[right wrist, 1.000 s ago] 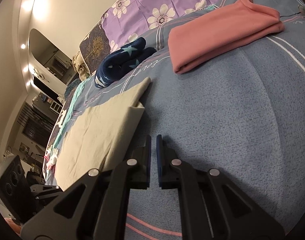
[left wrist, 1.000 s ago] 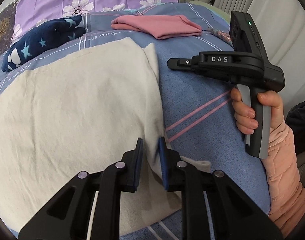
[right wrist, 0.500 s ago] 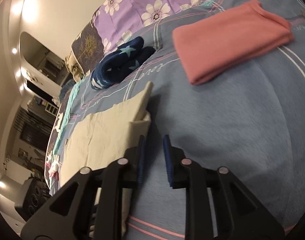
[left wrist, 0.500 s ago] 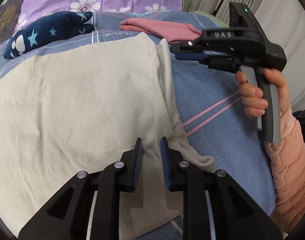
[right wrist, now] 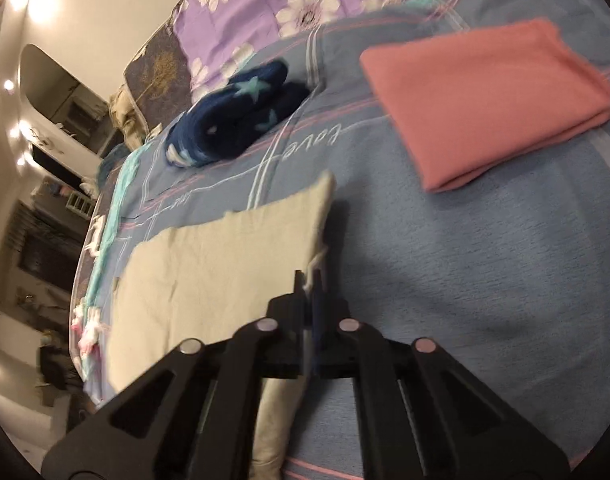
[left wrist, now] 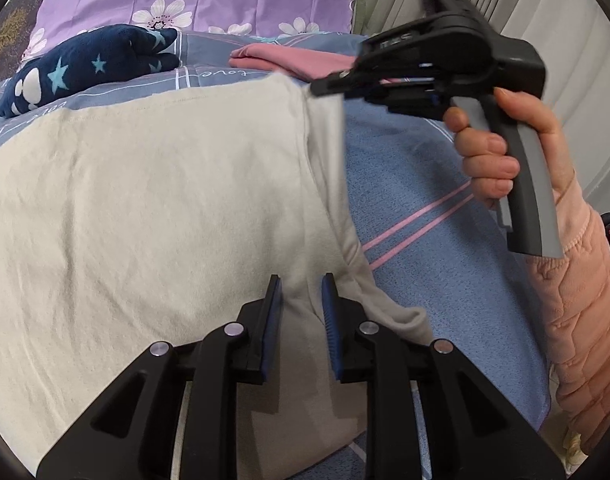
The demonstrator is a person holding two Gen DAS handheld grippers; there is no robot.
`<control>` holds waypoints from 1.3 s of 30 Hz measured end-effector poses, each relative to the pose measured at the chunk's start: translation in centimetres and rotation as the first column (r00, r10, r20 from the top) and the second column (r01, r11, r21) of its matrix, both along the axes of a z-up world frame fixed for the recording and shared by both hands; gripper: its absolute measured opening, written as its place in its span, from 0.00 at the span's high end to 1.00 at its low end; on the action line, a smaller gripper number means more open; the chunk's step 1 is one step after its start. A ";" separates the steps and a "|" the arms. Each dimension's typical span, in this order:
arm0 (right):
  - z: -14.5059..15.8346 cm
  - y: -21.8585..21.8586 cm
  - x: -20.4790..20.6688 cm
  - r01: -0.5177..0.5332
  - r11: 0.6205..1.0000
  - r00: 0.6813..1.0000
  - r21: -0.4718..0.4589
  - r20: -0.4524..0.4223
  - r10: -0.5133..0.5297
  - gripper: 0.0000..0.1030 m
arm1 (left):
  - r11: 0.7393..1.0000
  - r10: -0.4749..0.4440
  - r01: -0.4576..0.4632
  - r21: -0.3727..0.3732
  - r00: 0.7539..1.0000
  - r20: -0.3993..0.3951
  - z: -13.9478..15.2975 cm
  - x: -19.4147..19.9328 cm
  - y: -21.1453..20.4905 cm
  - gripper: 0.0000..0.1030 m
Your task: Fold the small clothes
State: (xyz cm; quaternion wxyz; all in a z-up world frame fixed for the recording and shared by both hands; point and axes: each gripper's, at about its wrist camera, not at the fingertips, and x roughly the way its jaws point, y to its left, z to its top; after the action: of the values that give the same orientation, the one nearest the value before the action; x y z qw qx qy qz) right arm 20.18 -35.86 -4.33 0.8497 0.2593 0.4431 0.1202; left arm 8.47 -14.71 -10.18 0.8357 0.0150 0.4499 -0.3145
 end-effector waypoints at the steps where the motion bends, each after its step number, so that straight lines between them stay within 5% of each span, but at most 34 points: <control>1: 0.4 -0.5 -0.6 0.011 1.000 1.000 0.013 0.017 -0.011 0.98 | 1.000 -0.001 0.001 -0.009 1.000 -0.002 0.0 0.0 0.1 0.78; 6: 0.0 -3.0 -1.7 0.190 0.969 0.982 -0.158 0.054 -0.183 1.00 | 1.000 -0.006 0.006 -0.030 1.000 -0.002 0.0 -0.2 0.1 0.75; 9: -1.4 -5.1 -2.5 0.192 0.981 0.981 -0.032 0.000 -0.192 1.00 | 0.999 -0.012 0.012 -0.039 1.000 0.000 0.0 -0.2 0.1 0.73; 15: -0.2 -1.2 -5.3 0.011 0.998 0.999 -0.058 0.054 -0.008 0.95 | 0.999 -0.012 0.012 -0.045 1.000 -0.005 0.0 -0.1 0.1 0.72; 20: -0.9 3.2 -6.4 -0.149 0.987 0.988 -0.053 0.026 0.150 0.75 | 0.999 -0.010 0.010 -0.040 1.000 0.001 0.1 -0.3 0.1 0.72; 22: -1.5 4.3 -6.7 -0.168 0.980 0.986 -0.106 -0.001 0.169 0.76 | 0.999 -0.011 0.011 -0.048 1.000 -0.004 0.2 -0.4 0.2 0.71; 25: -2.4 4.1 -7.3 -0.074 0.949 0.997 -0.308 -0.038 0.065 0.92 | 0.996 -0.033 0.031 -0.078 0.999 -0.026 0.5 -0.8 0.5 0.69; 30: -0.9 1.9 -10.2 0.008 0.954 1.000 -0.300 0.005 -0.007 0.90 | 0.970 -0.183 0.168 -0.178 0.981 -0.071 0.9 -2.8 -0.5 0.66; 35: -0.1 0.8 -13.9 -0.007 0.983 1.000 -0.186 0.011 0.009 0.88 | 0.943 -0.309 0.290 -0.164 0.946 -0.101 -0.6 -4.7 -4.2 0.65; 39: 0.4 1.0 -16.2 0.022 0.978 0.999 -0.205 0.033 -0.015 0.84 | 0.936 -0.326 0.308 -0.172 0.941 -0.092 -0.3 -5.3 -4.4 0.64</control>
State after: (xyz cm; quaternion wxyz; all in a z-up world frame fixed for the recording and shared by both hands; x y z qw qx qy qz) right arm 3.98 -34.83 -3.88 0.8798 0.1723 0.4374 0.0698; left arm 3.22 -19.14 -10.45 0.7441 0.0035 0.4649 -0.4797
